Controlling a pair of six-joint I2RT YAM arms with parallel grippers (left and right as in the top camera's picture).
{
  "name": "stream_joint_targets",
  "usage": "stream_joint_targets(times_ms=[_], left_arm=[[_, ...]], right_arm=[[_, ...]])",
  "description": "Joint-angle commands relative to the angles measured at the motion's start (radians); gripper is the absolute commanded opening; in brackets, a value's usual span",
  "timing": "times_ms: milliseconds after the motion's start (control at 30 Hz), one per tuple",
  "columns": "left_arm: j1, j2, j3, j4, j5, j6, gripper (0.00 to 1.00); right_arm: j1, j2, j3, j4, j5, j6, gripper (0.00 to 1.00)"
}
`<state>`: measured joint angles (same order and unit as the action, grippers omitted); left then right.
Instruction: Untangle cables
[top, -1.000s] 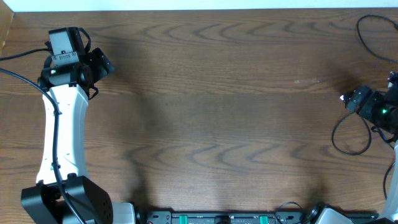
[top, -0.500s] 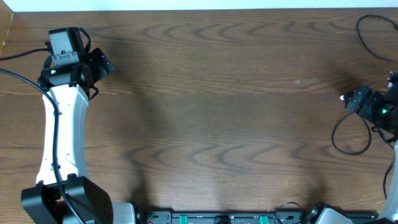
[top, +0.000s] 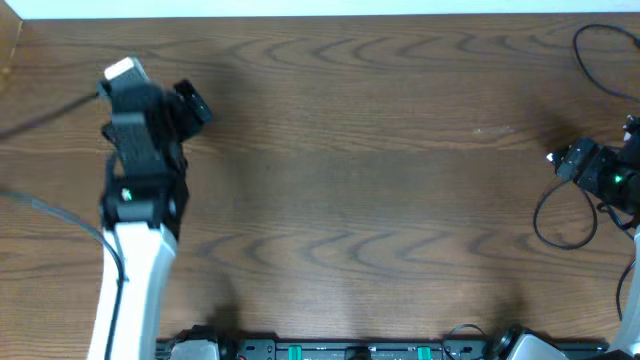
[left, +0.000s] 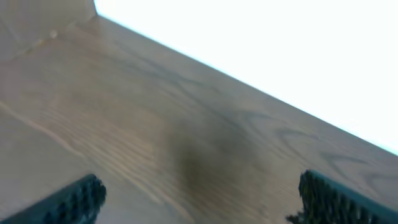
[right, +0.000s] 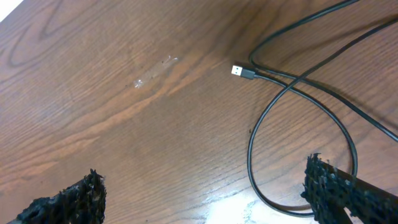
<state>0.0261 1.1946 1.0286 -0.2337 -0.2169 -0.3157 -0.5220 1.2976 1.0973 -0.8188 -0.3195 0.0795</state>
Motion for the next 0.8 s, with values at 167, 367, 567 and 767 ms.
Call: stream_joint_targets(times_ms=[167, 367, 567, 767], left_arm=[[-0.012, -0.315, -0.422, 0.433, -0.027, 0.005, 1.00], [-0.011, -0.549, -0.693, 0.768, -0.027, 0.005, 1.00], [-0.010, -0.732, -0.873, 0.861, -0.028, 0.005, 1.00], [-0.010, -0.937, -1.014, 0.861, -0.031, 0.005, 1.00]], right_arm=[[0.004, -0.001, 0.002, -0.001, -0.008, 0.010, 0.99], [0.004, -0.001, 0.002, -0.001, -0.008, 0.010, 0.99], [0.004, -0.001, 0.002, -0.001, -0.008, 0.009, 0.99], [0.004, -0.001, 0.002, -0.001, -0.008, 0.010, 0.99]])
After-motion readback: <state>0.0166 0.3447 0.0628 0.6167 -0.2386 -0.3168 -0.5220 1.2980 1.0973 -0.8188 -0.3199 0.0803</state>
